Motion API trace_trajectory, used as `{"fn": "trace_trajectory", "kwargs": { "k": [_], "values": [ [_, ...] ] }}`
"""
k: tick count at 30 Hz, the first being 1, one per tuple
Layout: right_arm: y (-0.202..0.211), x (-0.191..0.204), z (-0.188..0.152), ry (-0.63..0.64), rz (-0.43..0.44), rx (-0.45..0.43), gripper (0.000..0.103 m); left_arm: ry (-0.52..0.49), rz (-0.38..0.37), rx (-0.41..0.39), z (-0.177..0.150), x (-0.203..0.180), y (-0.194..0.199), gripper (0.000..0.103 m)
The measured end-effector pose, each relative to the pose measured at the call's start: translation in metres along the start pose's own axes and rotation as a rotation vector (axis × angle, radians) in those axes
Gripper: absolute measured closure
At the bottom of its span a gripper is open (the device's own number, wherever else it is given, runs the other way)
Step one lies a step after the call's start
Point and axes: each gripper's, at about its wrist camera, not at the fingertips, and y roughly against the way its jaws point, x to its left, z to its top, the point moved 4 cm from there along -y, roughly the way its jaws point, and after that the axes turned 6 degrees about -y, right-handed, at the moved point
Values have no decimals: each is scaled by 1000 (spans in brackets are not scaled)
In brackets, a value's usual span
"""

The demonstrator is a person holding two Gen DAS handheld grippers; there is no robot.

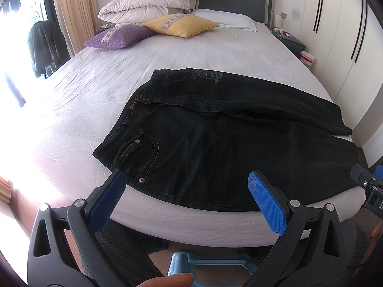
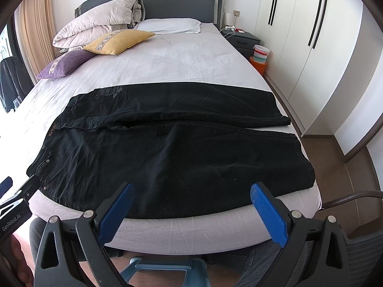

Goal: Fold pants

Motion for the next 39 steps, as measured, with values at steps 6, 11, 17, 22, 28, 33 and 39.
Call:
{"fn": "trace_trajectory", "kwargs": {
  "k": [6,11,17,22,28,33,39],
  "values": [
    [0,0,0,0,1,1,3,2,0,-1,-2,3,0,0],
    [1,1,-1,0,2,-1,3,1,1,1,-4,5,-3,0],
    [1,3,-3,-2,5,2,3,0,1,1,-3,5,-3,0],
    [-1,6,-5,-5,13,7,3,-6,9,-2,-4,3,-4,0],
    [-5,3,-4,-4,39,18,3,-37,11,-17,-3,3,-8,0],
    [-8,1,4,15,128,11,3,-69,-24,-47,10,18,-21,0],
    [-20,-2,46,75,313,-53,3,-217,-124,-45,50,35,-68,0]
  ]
}}
